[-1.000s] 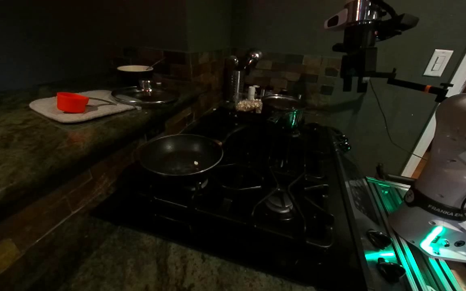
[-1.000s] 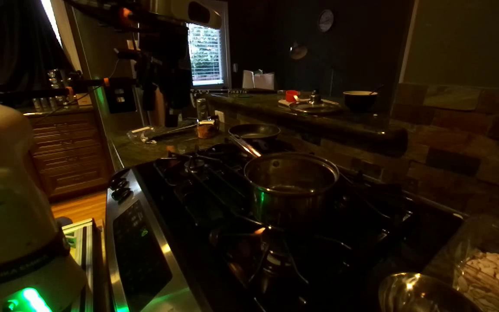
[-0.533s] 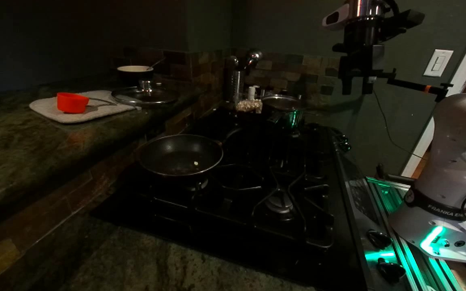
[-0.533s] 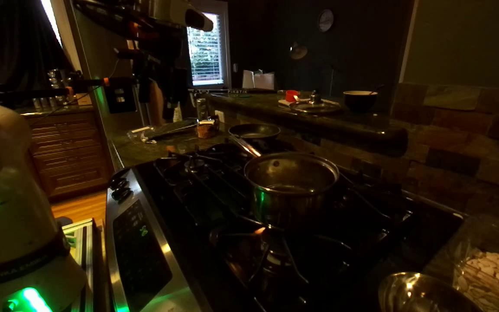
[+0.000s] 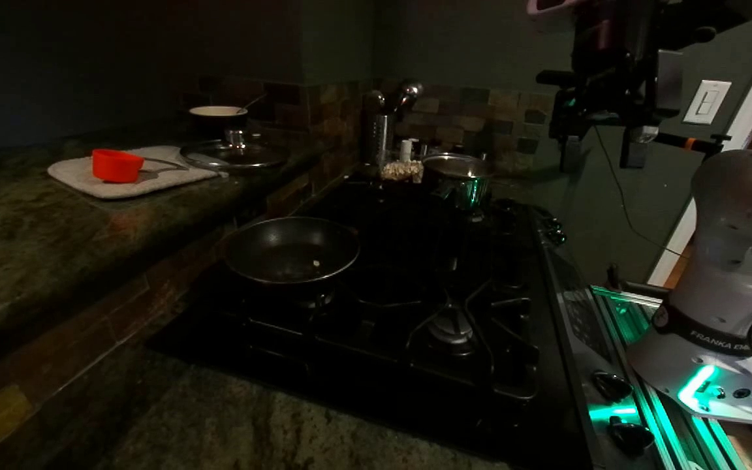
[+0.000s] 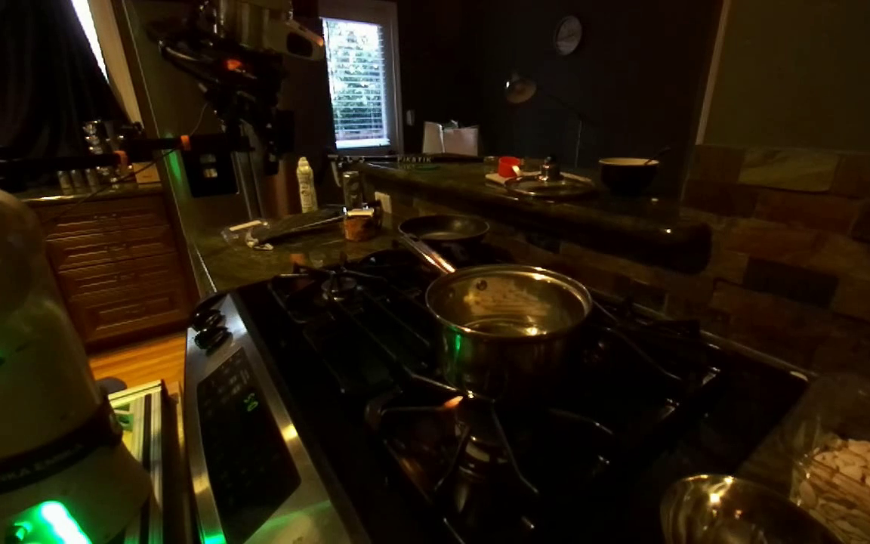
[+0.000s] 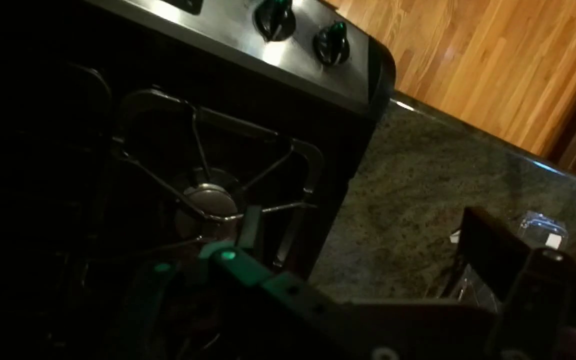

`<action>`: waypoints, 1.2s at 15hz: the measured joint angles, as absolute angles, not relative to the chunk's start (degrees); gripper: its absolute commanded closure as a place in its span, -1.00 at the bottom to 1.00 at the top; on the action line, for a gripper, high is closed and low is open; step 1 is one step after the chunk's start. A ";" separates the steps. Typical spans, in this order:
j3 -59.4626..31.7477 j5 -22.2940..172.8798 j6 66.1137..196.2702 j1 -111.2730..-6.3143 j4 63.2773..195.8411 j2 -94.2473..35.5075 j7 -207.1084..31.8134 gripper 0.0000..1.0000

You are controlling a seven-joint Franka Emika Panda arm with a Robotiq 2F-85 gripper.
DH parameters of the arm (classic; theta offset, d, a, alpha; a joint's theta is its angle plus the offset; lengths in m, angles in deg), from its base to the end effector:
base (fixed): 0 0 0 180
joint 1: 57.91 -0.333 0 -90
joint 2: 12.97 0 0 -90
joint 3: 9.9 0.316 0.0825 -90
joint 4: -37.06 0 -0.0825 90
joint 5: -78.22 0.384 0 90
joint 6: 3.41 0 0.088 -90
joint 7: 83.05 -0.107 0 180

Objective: Pick up the canned beans and put some beans on the frying pan

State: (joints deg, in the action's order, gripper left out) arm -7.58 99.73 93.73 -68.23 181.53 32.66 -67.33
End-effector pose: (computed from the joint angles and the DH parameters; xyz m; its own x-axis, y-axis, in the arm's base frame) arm 0.2947 0.1039 0.5312 0.9116 0.4073 0.0549 0.4013 -0.8533 -0.3328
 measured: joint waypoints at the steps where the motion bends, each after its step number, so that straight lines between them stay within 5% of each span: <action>1: -6.04 101.03 96.69 -68.57 181.53 31.82 -69.05 -1.00; 13: 11.29 101.62 131.39 -70.99 179.62 10.91 -96.75 -1.00; 18: 10.67 100.91 132.54 -71.95 177.40 7.03 -97.39 -1.00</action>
